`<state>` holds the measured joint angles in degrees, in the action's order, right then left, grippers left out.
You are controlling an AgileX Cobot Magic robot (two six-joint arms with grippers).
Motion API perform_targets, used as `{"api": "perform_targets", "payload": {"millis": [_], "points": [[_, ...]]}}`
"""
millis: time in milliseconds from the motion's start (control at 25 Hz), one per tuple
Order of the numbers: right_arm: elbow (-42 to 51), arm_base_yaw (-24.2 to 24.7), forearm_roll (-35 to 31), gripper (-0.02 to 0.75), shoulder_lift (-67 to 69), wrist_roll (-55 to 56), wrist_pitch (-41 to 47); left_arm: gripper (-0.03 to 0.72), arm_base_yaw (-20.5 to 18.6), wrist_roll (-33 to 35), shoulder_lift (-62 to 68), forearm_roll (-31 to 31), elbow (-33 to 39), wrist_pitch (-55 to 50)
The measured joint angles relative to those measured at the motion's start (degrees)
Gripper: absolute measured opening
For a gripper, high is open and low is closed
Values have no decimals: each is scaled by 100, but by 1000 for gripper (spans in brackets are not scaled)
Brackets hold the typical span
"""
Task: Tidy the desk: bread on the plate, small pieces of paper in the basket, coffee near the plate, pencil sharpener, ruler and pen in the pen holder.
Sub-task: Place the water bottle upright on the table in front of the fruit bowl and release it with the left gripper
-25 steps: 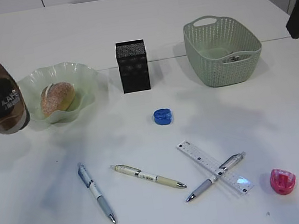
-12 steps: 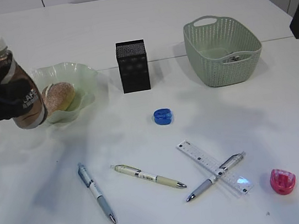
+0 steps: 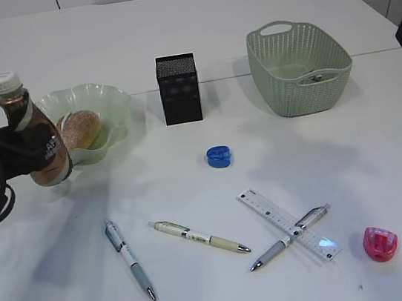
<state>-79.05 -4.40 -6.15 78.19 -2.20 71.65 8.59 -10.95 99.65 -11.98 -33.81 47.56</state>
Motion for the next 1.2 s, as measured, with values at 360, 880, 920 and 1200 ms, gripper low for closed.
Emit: {"api": "perform_targets", "payload": {"millis": [360, 880, 920, 1200], "points": [[0, 0, 46, 529, 0, 0, 0, 305, 0, 92, 676, 303, 0, 484], [0, 0, 46, 529, 0, 0, 0, 307, 0, 127, 848, 202, -9, 528], [0, 0, 46, 529, 0, 0, 0, 307, 0, 137, 848, 186, -9, 499], [0, 0, 46, 529, 0, 0, 0, 328, -10, 187, 848, -17, -9, 133]]}}
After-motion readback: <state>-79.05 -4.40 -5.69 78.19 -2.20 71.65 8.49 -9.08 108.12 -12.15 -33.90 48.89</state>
